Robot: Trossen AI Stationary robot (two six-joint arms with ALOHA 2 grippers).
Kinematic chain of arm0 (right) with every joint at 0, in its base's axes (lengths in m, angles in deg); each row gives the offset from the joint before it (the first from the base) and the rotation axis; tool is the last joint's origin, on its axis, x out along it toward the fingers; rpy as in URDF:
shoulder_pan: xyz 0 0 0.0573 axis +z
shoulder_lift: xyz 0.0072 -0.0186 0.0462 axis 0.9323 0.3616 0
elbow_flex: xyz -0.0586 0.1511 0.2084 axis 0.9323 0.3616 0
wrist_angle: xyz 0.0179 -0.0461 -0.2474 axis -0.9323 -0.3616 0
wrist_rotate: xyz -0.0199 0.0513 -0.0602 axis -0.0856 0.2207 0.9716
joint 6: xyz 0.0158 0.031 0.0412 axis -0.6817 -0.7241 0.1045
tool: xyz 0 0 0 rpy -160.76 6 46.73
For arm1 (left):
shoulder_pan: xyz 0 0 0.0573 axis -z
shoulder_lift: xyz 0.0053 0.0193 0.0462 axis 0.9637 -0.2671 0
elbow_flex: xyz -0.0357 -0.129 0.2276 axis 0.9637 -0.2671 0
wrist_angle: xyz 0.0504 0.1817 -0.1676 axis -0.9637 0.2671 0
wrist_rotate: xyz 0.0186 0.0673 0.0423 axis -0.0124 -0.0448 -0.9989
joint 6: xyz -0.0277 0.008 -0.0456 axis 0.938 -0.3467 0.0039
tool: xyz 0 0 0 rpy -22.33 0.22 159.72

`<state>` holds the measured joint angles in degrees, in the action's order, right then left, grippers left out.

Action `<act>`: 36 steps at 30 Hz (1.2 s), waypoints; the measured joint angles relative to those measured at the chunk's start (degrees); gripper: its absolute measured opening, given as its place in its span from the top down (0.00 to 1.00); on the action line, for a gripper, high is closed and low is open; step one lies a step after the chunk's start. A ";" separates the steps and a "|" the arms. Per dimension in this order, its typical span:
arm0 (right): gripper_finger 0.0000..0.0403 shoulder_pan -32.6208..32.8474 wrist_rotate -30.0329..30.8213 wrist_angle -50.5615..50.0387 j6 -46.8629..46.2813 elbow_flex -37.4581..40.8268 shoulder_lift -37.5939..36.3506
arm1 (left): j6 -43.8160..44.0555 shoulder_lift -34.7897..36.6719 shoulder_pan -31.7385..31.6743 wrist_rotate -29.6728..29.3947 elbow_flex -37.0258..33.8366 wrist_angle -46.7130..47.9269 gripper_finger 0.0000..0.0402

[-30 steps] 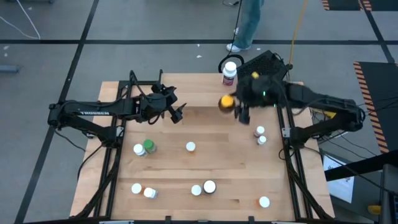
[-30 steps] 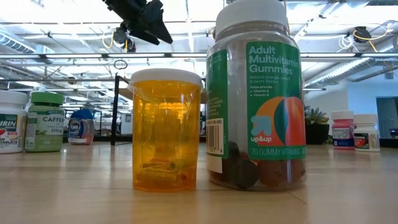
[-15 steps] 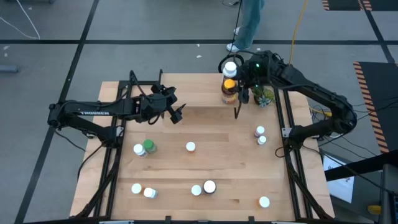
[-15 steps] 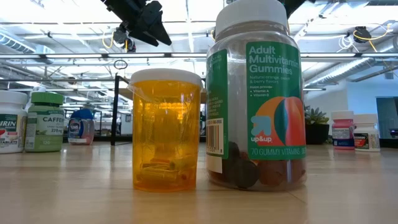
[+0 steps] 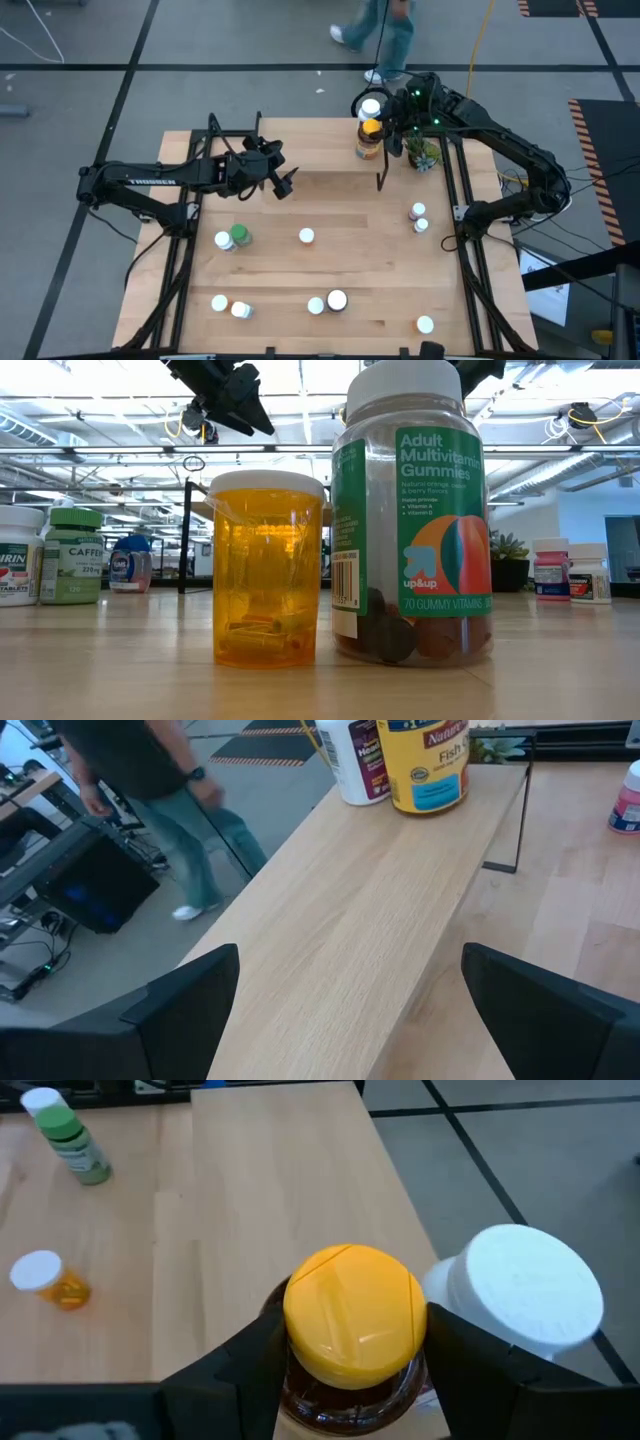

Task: Pick and place medicine bottles onto shelf by color
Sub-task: Put the yellow pill bottle on the shelf

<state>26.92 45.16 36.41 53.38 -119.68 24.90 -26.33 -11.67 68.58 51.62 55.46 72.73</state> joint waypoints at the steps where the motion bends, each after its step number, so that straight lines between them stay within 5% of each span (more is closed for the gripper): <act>1: 0.50 -0.21 0.03 0.00 0.26 0.00 0.00 | 0.01 -0.01 0.01 0.00 0.00 -0.01 0.04; 36: 0.42 -0.51 0.64 2.49 1.64 0.17 0.15 | 0.33 -0.01 -0.86 0.00 0.02 -0.48 0.04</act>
<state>26.41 45.80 38.90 55.02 -119.50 25.05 -26.00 -11.68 67.72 51.62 55.47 72.25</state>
